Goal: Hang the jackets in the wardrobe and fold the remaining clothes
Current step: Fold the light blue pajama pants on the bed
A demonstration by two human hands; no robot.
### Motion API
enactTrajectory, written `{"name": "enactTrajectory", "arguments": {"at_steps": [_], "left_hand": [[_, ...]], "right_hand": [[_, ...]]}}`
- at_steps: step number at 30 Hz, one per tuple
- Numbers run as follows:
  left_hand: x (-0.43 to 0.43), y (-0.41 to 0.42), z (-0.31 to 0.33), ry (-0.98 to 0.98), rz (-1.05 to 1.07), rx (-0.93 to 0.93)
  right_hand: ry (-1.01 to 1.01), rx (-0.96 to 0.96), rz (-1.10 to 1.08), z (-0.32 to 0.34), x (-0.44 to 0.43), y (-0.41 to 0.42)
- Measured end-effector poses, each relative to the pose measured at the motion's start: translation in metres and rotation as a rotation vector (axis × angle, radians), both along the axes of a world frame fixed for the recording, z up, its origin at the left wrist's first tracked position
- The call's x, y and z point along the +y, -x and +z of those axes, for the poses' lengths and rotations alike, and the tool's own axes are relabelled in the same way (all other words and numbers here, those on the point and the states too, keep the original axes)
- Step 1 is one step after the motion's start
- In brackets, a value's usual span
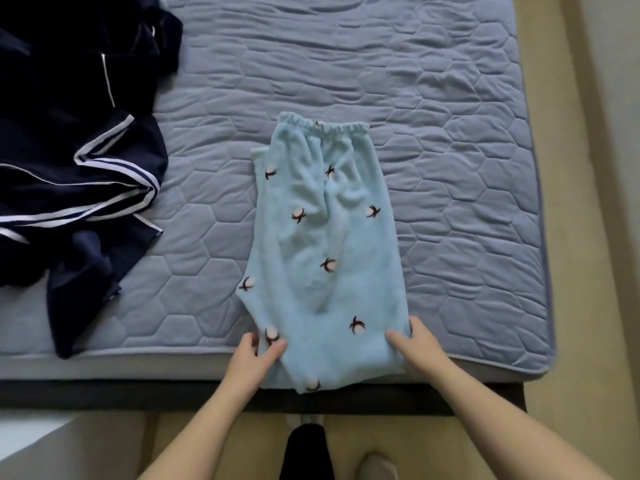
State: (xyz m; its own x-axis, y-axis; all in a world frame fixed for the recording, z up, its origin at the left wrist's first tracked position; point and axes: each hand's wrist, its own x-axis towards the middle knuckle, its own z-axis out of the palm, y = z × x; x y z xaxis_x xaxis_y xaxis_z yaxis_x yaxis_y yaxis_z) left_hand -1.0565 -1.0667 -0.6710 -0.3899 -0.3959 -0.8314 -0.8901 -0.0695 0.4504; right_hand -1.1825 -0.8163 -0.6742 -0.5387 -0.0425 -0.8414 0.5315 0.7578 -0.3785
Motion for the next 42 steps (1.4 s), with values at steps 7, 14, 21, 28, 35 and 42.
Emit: {"name": "enactTrajectory", "arguments": {"at_steps": [7,14,21,28,35,42], "left_hand": [[0.025,-0.042,0.003,0.426,-0.004,0.230],[0.042,-0.058,-0.004,0.596,-0.275,0.169],[0.053,-0.050,-0.008,0.645,-0.228,0.162],[0.054,-0.041,-0.015,0.615,-0.083,0.117],[0.031,-0.064,-0.017,0.633,0.088,0.161],[0.013,-0.069,-0.028,0.302,0.113,0.198]], "right_hand": [[0.042,0.367,-0.005,-0.005,0.025,-0.041],[0.056,0.528,0.086,-0.008,0.028,-0.062],[0.068,0.438,-0.015,-0.017,0.024,-0.059],[0.253,0.227,-0.192,-0.010,0.020,-0.050],[0.156,0.273,-0.168,-0.016,0.038,-0.033],[0.139,0.139,-0.122,-0.019,0.040,-0.026]]}}
